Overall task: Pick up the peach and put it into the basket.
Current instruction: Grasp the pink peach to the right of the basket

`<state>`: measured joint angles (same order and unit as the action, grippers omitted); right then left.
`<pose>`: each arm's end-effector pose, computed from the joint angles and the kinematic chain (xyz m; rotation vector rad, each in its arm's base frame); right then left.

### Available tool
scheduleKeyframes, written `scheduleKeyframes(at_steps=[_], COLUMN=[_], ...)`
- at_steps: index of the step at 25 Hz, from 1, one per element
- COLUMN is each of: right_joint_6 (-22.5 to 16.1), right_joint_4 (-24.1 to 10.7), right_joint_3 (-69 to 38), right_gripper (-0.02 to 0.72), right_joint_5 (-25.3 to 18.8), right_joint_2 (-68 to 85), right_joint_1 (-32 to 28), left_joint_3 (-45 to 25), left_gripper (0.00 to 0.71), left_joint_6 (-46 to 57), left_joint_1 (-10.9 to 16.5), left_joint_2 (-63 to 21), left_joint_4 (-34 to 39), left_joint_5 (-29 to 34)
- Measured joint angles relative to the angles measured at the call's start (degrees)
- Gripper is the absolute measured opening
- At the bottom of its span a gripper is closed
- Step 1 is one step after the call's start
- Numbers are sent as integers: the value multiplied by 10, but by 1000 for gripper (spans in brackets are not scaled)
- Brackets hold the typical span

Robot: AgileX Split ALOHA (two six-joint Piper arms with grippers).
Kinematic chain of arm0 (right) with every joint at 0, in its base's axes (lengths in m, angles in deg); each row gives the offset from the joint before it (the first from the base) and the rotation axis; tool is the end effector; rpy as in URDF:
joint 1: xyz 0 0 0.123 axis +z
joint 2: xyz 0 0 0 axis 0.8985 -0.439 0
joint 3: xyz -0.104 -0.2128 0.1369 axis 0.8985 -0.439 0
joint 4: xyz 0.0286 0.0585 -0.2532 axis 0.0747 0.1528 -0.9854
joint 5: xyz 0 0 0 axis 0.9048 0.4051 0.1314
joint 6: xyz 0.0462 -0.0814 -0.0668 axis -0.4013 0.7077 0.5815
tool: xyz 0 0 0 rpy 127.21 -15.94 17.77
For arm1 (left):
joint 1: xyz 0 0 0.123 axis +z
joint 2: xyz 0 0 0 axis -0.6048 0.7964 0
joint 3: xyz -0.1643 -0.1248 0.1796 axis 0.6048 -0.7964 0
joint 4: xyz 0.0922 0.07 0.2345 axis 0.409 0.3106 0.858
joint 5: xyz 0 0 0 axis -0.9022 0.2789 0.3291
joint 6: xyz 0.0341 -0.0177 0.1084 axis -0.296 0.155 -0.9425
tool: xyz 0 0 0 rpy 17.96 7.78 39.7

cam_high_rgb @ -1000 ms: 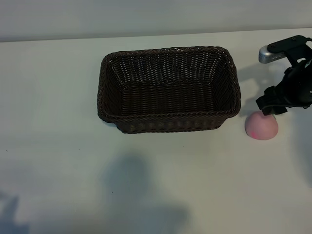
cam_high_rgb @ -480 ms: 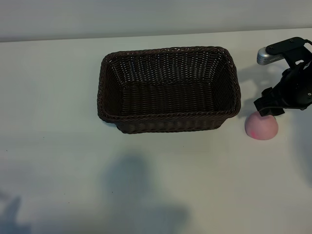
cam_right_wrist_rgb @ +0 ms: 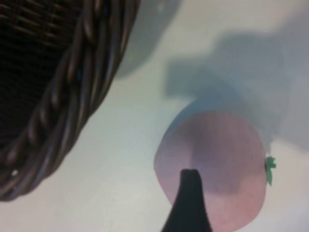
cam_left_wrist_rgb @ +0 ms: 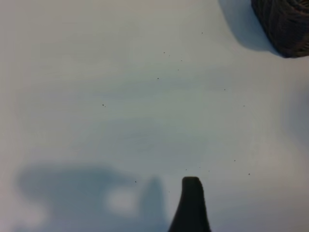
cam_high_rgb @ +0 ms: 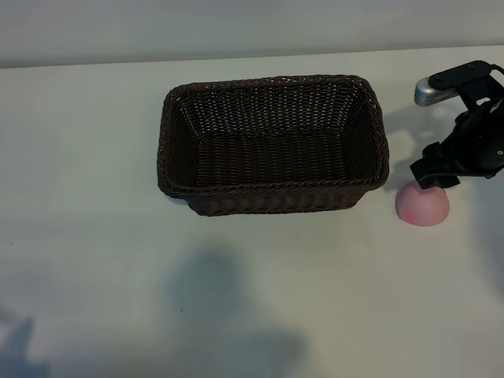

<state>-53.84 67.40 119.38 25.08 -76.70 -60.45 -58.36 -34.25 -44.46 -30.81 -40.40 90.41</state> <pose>0.3321 0.0396 0.1354 -0.4124 2.7726 0.2023 0.0403 -0.0062 0.2671 0.1426 2.1029 -0.0825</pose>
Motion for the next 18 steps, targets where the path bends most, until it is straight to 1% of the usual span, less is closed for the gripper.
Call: scheduleKeyframes(at_steps=[5, 9, 14, 16, 17, 18], right_joint_6=[3, 4, 3, -8, -16, -27], right_joint_4=[5, 5, 5, 0, -7, -13], right_joint_3=[0, 0, 0, 0, 0, 0], right_gripper=[585, 585, 578, 533, 496, 438], right_joint_5=[-2, -1, 12, 17, 17, 18], right_joint_2=[-11, -39, -65, -68, -68, -68], right_joint_1=[1, 18, 35, 35, 35, 35], left_joint_3=[0, 0, 0, 0, 0, 0], left_gripper=[592, 592, 592, 592, 592, 592], left_joint_6=[1, 5, 5, 5, 5, 5], left_joint_1=[0, 0, 0, 0, 0, 0], left_joint_2=[0, 0, 0, 0, 0, 0], left_joint_4=[0, 0, 0, 0, 0, 0], left_joint_5=[0, 0, 0, 0, 0, 0])
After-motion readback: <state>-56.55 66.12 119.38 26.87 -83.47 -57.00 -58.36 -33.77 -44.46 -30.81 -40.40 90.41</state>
